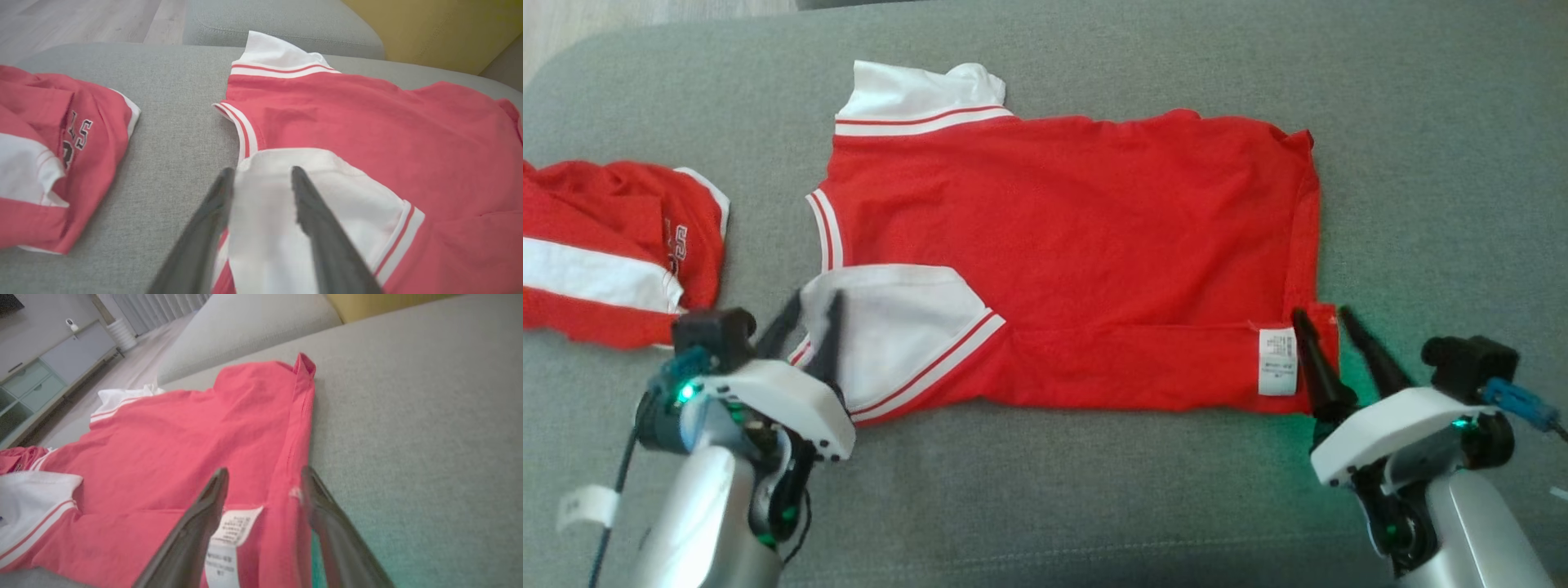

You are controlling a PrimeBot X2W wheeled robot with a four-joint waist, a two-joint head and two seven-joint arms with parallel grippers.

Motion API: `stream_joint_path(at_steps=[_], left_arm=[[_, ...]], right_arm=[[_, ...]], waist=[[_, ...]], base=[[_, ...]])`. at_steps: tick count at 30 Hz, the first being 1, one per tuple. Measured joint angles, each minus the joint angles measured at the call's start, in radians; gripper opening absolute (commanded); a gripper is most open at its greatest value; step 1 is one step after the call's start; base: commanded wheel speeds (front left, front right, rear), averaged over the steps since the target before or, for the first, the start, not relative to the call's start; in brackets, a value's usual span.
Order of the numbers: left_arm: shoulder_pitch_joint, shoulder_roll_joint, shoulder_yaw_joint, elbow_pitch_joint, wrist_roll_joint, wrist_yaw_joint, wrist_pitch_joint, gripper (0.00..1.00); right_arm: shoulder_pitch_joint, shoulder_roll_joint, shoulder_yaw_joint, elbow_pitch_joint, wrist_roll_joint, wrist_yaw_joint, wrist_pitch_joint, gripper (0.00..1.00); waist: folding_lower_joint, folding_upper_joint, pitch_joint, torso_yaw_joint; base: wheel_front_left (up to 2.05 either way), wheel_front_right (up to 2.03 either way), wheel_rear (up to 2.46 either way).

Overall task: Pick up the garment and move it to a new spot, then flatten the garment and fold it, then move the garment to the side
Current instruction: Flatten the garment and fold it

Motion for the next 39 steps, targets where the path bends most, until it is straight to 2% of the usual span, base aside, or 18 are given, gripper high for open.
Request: stream_joint_path(at_steps=[3,6,9,14,21,26,32,39], left_arm=[[0.001,-0.014,0.001,0.025,0.0,0.003,-0.054,1.0],[0.005,-0.023,0.008,0.021,0.002,0.03,-0.131,1.0],[0.027,-0.027,0.025,-0.013,0.022,0.063,-0.203,1.0],[0.134,-0.034,0.028,-0.132,0.054,0.11,-0.255,1.0],[0.241,-0.033,0.017,-0.208,0.072,0.138,-0.254,1.0],[0.272,-0.033,0.011,-0.231,0.073,0.152,-0.237,1.0],[0.279,-0.026,0.004,-0.231,0.068,0.148,-0.228,1.0],[0.278,-0.022,-0.014,-0.175,0.054,0.123,-0.189,1.0]], right_arm=[[-0.011,-0.004,0.005,0.007,0.002,0.0,-0.071,1.0],[-0.011,-0.012,0.01,0.002,-0.016,0.0,-0.139,1.0],[-0.011,-0.031,-0.002,-0.024,-0.083,0.0,-0.195,1.0],[0.013,-0.028,-0.037,-0.093,-0.173,0.0,-0.196,1.0],[0.138,0.007,-0.055,-0.169,-0.212,0.0,-0.159,1.0],[0.158,0.02,-0.059,-0.192,-0.213,0.0,-0.148,1.0],[0.158,0.029,-0.061,-0.198,-0.213,0.0,-0.131,1.0],[0.159,0.03,-0.061,-0.163,-0.211,0.0,-0.113,1.0]], waist=[[0.0,0.0,0.004,0.002],[0.0,0.0,0.004,0.005],[0.0,0.0,-0.005,0.008],[0.0,0.0,-0.04,0.011],[-0.0001,0.0,-0.076,0.006],[0.0,0.0,-0.085,-0.002],[-0.0001,0.0,-0.091,-0.006],[0.0,0.0,-0.081,-0.002]], base=[[0.0,0.0,0.0],[0.0,0.0,0.0],[0.0,0.0,0.0],[0.0,0.0,0.0],[0.0,0.0,0.0],[0.0,0.0,0.0],[0.0,0.0,0.0],[0.0,0.0,0.0]])
